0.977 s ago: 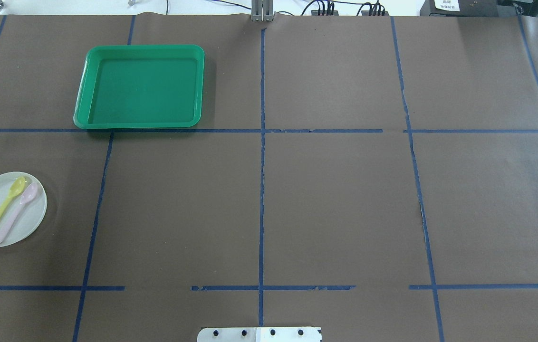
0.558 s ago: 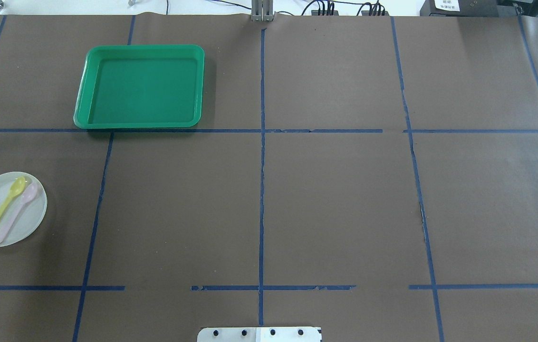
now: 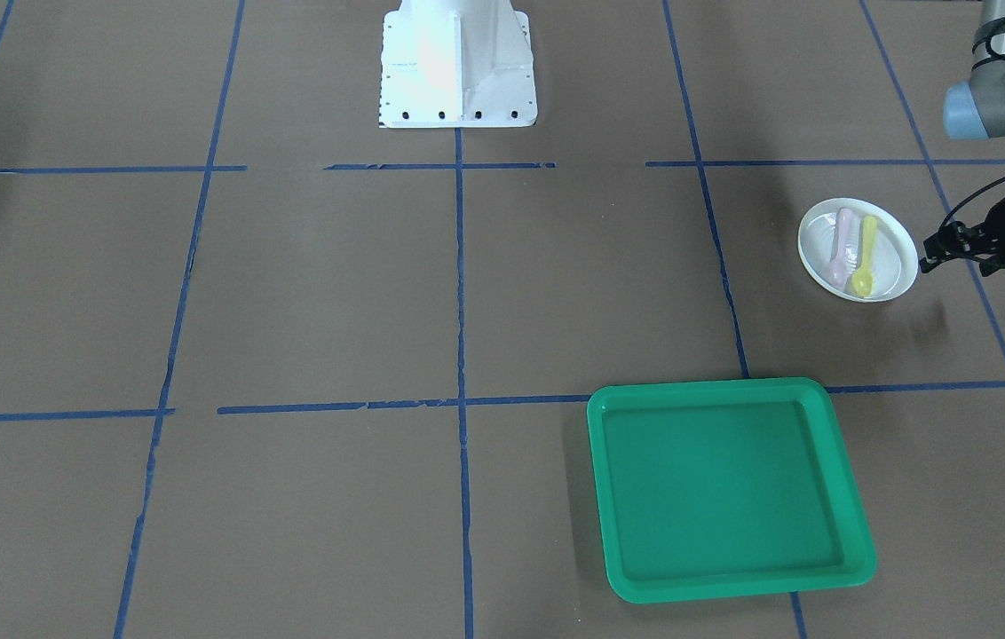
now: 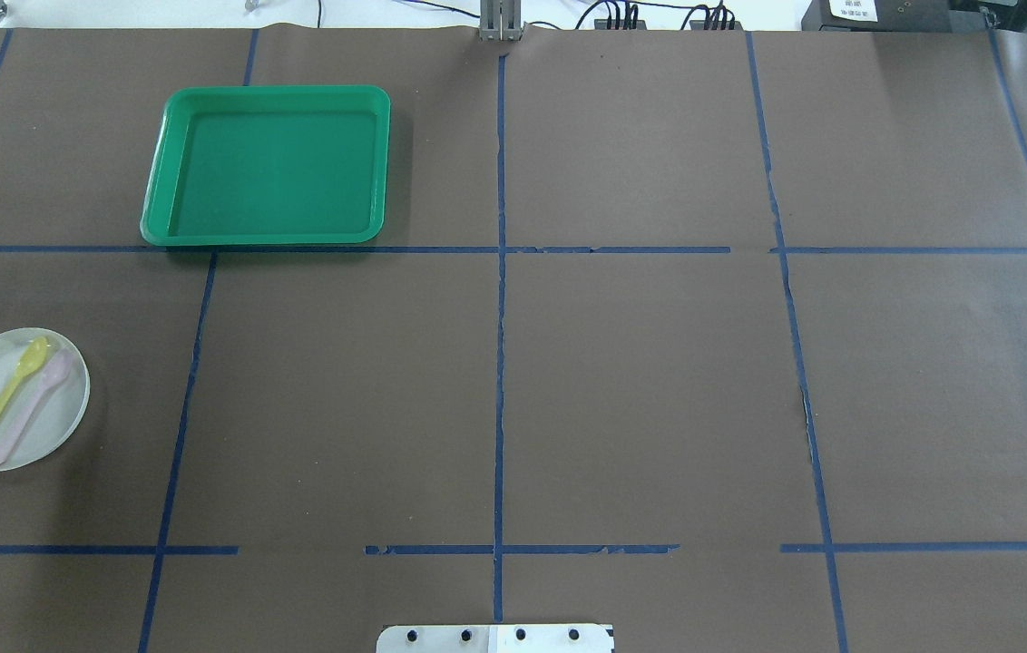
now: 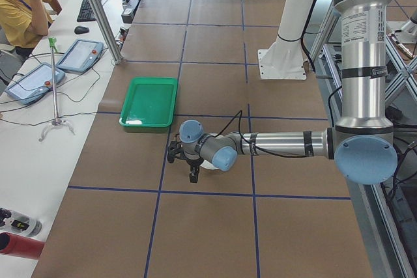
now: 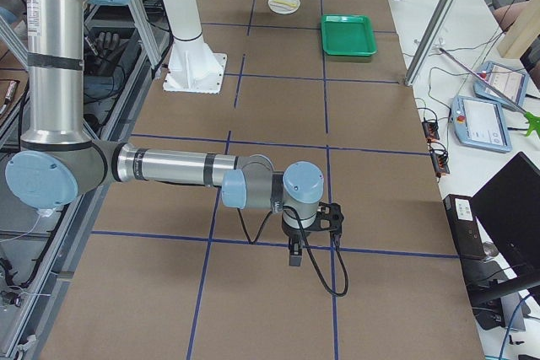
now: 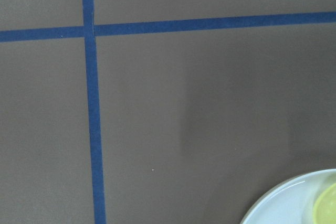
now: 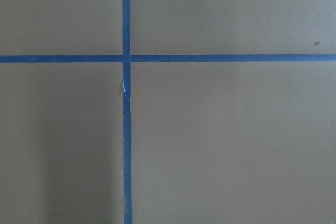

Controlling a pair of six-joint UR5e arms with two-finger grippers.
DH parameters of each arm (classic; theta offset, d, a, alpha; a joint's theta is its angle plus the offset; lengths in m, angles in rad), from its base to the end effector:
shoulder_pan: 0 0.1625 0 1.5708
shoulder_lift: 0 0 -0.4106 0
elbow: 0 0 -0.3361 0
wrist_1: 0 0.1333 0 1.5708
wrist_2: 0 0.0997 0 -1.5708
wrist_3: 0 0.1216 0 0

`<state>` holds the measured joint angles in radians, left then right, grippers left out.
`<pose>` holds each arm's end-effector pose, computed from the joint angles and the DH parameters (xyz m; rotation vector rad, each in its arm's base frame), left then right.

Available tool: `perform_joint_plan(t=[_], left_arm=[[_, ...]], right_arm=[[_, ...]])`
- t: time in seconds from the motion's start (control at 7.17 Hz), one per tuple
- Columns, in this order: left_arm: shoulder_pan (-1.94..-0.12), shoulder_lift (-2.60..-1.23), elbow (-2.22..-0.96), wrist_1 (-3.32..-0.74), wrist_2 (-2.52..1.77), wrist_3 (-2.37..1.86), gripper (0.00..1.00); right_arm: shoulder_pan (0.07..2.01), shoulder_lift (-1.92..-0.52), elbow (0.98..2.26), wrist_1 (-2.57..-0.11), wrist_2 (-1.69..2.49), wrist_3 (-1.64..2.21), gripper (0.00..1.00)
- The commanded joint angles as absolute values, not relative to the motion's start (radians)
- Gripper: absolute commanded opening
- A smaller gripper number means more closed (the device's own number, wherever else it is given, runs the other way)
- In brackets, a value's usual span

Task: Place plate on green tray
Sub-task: 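Lower the left gripper to the rim of the white plate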

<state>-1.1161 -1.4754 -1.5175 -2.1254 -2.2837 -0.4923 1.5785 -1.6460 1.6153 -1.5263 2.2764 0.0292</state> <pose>0.1367 -0.4020 0.6662 0.0252 0.8024 0.1091 0.0576 -0.4056 0.6734 0.0056 -0.7057 0.0305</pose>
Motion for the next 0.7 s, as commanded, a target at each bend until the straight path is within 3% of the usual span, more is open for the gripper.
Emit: perform_joint_plan(t=[0.0, 0.28, 0.56], left_arm=[[-1.092, -1.471, -1.516, -2.128, -2.296, -0.494, 0.81], [-1.092, -1.471, -1.499, -2.128, -2.319, -0.486, 0.73], [-1.091, -1.474, -1.488, -2.129, -2.325, -0.485, 0.73]], right_arm=[[1.578, -1.646, 1.615, -1.526, 2.276, 0.029, 1.0], [1.578, -1.646, 1.615, -1.526, 2.276, 0.029, 1.0], [1.578, -1.646, 1.615, -1.526, 2.276, 0.029, 1.0]])
